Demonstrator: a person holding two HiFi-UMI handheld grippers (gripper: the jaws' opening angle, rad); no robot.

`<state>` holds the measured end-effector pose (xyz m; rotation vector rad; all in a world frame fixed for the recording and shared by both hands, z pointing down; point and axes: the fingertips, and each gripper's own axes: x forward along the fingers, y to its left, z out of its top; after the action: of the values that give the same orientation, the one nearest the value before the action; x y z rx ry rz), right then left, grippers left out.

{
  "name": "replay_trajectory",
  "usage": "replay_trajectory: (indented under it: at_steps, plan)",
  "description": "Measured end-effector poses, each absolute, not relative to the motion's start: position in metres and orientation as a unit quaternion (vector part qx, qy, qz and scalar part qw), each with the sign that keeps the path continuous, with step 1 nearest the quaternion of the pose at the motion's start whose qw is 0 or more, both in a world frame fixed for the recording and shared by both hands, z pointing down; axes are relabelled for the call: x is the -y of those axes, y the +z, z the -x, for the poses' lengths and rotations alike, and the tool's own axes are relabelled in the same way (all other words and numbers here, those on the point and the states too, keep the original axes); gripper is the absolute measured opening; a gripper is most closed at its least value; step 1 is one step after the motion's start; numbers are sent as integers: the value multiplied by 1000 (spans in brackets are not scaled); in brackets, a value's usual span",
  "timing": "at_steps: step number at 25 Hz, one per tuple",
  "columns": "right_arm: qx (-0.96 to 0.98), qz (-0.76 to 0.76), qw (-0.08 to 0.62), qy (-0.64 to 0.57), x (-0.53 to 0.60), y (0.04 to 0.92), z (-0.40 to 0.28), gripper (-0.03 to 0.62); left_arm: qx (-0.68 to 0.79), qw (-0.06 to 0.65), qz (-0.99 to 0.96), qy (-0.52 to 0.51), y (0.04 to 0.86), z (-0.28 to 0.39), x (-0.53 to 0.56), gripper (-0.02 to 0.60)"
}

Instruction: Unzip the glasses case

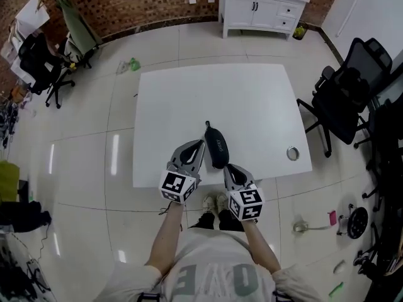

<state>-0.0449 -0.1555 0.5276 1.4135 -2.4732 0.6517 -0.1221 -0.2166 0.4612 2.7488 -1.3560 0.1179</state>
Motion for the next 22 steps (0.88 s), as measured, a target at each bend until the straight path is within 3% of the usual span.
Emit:
replay_trajectory:
  at_steps: [5,11,22]
  plan:
    - [849,-425,205,236,160,564,53,0,399,40,-911,100,491,98,255,-9]
    - [842,-388,263,266,148,601,56,0,338,51,-928,146,516,62,290,-9]
    - [833,-387,289,271,172,619,39,0,330,139,-919,168,571,57,286,-9]
